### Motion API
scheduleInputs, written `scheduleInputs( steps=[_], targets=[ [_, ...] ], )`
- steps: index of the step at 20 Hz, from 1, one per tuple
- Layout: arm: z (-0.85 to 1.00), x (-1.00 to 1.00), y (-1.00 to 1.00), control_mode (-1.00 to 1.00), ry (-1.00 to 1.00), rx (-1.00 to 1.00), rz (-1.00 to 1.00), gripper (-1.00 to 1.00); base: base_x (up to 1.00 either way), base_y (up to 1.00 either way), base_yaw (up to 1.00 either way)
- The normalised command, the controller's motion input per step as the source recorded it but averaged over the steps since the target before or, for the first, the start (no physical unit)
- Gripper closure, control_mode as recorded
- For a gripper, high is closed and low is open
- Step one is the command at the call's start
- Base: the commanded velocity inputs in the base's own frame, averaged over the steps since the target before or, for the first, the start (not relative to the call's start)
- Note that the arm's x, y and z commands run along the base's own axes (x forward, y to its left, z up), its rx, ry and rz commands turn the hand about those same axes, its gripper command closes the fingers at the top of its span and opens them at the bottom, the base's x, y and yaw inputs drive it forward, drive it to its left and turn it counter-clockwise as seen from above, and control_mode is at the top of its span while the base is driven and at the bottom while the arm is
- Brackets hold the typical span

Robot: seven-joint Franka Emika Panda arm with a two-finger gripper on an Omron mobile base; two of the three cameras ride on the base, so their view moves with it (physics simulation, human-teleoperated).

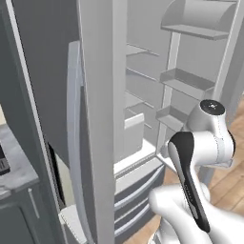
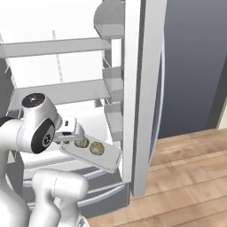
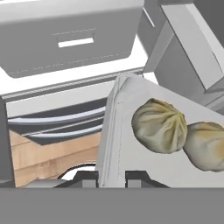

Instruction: Place two dumplings into each of the tupperware containers and then place the containers in the fridge.

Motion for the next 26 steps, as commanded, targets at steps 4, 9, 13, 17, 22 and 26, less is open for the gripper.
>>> scheduleInputs(
  steps=[4,9,13,17,22,26],
  targets=[
    [0.00,0.00,0.00,1.00,0.00,0.00,0.00,1.00,0.34,0.27,-0.22],
    [0.00,0.00,0.00,1.00,0.00,0.00,0.00,1.00,0.21,0.24,-0.23],
    [0.00,0.00,0.00,1.00,0.00,0.00,0.00,1.00,0.06,0.19,-0.24],
    [0.00,0.00,0.09,-1.00,-0.24,0.00,-0.19,1.00,0.00,0.05,-0.06],
    [-0.05,-0.41,0.00,-1.00,-0.10,-0.01,-0.23,1.00,0.00,0.00,0.00],
    [0.00,-0.12,0.00,-1.00,-0.17,-0.03,0.01,1.00,0.00,0.00,0.00]
  ],
)
